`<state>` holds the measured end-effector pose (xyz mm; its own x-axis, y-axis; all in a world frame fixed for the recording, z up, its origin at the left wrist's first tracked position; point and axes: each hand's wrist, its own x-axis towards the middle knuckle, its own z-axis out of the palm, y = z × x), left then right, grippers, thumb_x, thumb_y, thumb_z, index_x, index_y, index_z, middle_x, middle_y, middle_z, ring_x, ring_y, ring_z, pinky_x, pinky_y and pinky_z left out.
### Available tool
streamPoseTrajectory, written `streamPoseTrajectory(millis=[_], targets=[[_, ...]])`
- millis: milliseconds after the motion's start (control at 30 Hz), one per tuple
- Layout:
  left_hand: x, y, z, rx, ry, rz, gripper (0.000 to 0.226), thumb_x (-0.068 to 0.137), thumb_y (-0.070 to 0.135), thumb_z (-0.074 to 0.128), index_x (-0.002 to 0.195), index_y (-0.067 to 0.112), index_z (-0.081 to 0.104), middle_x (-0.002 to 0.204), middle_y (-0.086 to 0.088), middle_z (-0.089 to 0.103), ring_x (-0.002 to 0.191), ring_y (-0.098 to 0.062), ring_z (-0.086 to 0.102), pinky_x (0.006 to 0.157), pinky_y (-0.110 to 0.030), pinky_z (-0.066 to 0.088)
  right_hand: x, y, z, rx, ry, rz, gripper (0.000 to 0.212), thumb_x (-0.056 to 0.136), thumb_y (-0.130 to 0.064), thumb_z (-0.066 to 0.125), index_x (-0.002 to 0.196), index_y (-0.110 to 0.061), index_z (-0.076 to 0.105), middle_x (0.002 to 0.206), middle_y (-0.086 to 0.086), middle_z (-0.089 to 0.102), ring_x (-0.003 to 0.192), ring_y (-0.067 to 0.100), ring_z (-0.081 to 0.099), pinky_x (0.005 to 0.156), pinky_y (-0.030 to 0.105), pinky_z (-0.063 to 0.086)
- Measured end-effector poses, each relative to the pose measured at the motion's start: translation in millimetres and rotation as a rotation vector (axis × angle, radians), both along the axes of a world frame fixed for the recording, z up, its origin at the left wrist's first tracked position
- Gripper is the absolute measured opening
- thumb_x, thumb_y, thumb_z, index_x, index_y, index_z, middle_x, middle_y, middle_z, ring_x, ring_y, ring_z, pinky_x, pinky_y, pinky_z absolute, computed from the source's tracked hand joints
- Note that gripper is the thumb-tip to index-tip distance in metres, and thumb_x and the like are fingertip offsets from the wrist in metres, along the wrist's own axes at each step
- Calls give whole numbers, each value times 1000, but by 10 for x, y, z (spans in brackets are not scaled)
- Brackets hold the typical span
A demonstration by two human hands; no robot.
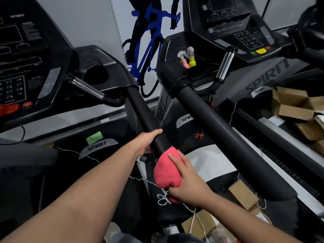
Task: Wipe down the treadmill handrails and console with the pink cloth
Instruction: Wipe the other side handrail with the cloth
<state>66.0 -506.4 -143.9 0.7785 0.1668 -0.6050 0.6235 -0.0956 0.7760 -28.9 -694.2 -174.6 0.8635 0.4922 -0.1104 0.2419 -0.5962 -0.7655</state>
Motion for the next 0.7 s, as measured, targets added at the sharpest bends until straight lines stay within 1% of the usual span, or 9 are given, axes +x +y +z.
streamPoseTrajectory(millis=[100, 200, 267, 367, 400, 467, 533, 600, 700], targets=[[3, 4, 6, 6, 10, -4, 48, 84, 47, 64, 117, 14, 59, 111, -6, 67, 103, -22, 62, 92, -33, 45, 88, 1, -44, 181, 121, -85, 96, 59, -39, 67, 141, -50, 18, 145, -15, 22, 128, 5, 37, 98, 16, 34], [2, 5, -10, 29, 15, -3, 51, 81, 50, 66, 117, 14, 59, 111, -6, 68, 105, -23, 62, 101, -38, 44, 275, 71, -72, 270, 317, -127, 102, 53, -43, 76, 141, -46, 24, 131, -8, 45, 114, 8, 52, 98, 26, 43], [7, -3, -22, 45, 13, -2, 50, 81, 51, 65, 115, 14, 61, 107, -5, 69, 103, -23, 63, 100, -38, 45, 416, 112, -64, 340, 436, -127, 102, 51, -48, 79, 140, -40, 29, 124, -6, 54, 108, 7, 57, 97, 29, 46], [15, -10, -36, 55, 20, 1, 48, 83, 51, 63, 112, 14, 63, 103, -5, 70, 100, -21, 64, 95, -34, 46, 569, 137, -41, 459, 689, -103, 82, 67, -42, 77, 137, -21, 40, 106, 0, 65, 86, 7, 66, 81, 25, 53], [16, -10, -45, 62, 21, 0, 48, 83, 52, 62, 112, 14, 64, 102, -4, 70, 99, -20, 64, 95, -34, 46, 591, 144, -52, 515, 810, -105, 76, 71, -42, 76, 134, -15, 44, 104, 7, 66, 85, 14, 67, 84, 30, 54], [14, -12, -65, 87, 24, -3, 48, 83, 55, 61, 109, 15, 63, 102, -4, 69, 99, -20, 62, 100, -38, 44, 617, 137, -153, 585, 1001, -111, 80, 68, -52, 77, 130, -9, 50, 115, 18, 64, 104, 33, 62, 103, 45, 43], [13, -14, -60, 125, 22, -5, 52, 82, 59, 59, 111, 15, 62, 106, -4, 67, 102, -22, 60, 101, -41, 43, 624, 129, -233, 652, 1039, -145, 72, 71, -56, 74, 126, -13, 53, 127, 22, 57, 121, 42, 50, 109, 53, 33], [20, -7, -53, 176, 44, -21, 60, 81, 64, 57, 116, 15, 59, 112, -4, 64, 106, -23, 57, 97, -40, 43, 607, 130, -284, 726, 1042, -184, 57, 79, -54, 67, 122, -19, 54, 127, 22, 57, 122, 42, 49, 108, 56, 32], [18, -21, -40, 197, 44, -48, 57, 86, 61, 52, 119, 15, 57, 109, -3, 59, 102, -21, 53, 87, -34, 37, 544, 127, -294, 747, 952, -201, 57, 83, -57, 60, 129, -27, 47, 131, 11, 57, 121, 30, 54, 106, 52, 37]])
